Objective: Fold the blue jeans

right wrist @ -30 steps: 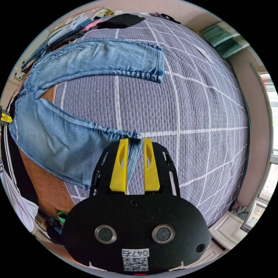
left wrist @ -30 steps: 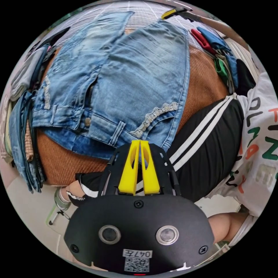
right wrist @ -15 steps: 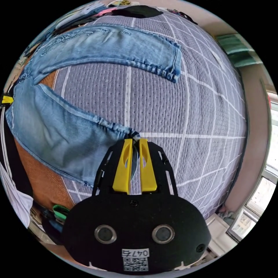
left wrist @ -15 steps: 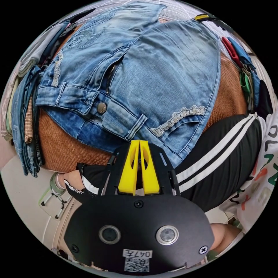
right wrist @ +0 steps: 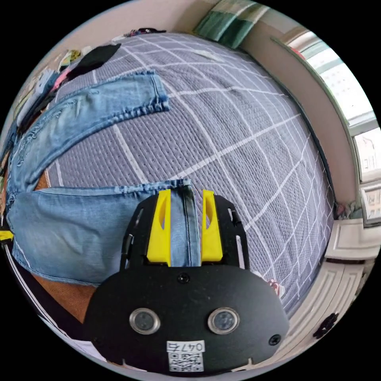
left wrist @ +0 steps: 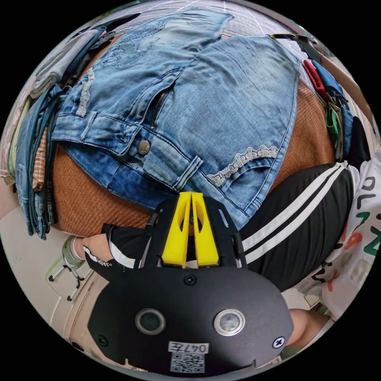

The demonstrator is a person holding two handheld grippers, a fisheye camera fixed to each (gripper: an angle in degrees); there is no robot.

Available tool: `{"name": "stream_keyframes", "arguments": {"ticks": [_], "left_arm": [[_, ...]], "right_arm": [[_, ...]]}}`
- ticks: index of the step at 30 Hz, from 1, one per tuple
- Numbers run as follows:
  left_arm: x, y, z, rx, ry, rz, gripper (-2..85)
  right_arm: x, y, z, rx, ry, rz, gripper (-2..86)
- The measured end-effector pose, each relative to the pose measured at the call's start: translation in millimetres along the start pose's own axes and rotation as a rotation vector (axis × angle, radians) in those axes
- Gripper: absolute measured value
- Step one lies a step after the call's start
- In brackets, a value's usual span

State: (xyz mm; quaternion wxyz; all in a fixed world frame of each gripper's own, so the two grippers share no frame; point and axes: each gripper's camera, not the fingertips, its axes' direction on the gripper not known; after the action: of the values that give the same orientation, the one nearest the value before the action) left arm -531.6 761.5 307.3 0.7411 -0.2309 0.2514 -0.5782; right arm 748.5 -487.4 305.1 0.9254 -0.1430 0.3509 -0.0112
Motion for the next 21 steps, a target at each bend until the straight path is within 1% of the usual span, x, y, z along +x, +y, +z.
{"name": "stream_keyframes", "arguments": {"ticks": [2,3,5,6,8,9,11,12,14,17,21], "left_arm": [[-4.1,18.6,-3.3,0.074,0.0,-0.037,-1.0],[-6.4,23.6,-3.8,0.091,0.009,-0.048,-1.0],[-14.3,42.5,-1.9,0.134,0.039,-0.077,-0.9],[-15.2,46.6,-0.4,0.138,0.043,-0.08,-0.9],[-13.3,59.6,9.7,0.127,0.041,-0.074,-0.9],[-12.1,62.5,13.4,0.119,0.029,-0.075,-0.9],[-9.0,74.2,29.3,0.08,-0.048,-0.112,-0.9],[-8.8,77.7,33.5,0.072,-0.064,-0.126,-0.9],[-6.3,93.8,49.5,0.075,-0.083,-0.164,-0.9],[1.0,116.1,69.8,0.137,-0.037,-0.179,-0.9],[6.5,146.1,100.8,0.165,-0.028,-0.237,-0.9]], "right_arm": [[-13.0,31.3,-44.2,0.172,-0.041,-0.025,6.5],[-19.5,39.6,-54.3,0.207,-0.06,-0.048,6.3],[-52.7,71.2,-86.8,0.291,-0.168,-0.17,5.0],[-62.4,78.6,-93.0,0.304,-0.2,-0.201,4.6],[-106.3,103.5,-112.7,0.319,-0.347,-0.353,2.8],[-117.9,108.6,-117.2,0.324,-0.386,-0.385,2.3],[-168.3,121.5,-137.6,0.343,-0.55,-0.549,1.4],[-182.0,123.0,-143.3,0.345,-0.576,-0.592,1.3],[-235.7,124.0,-171.6,0.38,-0.658,-0.764,1.0],[-297.1,114.4,-208.9,0.443,-0.699,-0.934,0.9],[-360.8,93.7,-242.8,0.421,-0.722,-1.042,0.9]]}}
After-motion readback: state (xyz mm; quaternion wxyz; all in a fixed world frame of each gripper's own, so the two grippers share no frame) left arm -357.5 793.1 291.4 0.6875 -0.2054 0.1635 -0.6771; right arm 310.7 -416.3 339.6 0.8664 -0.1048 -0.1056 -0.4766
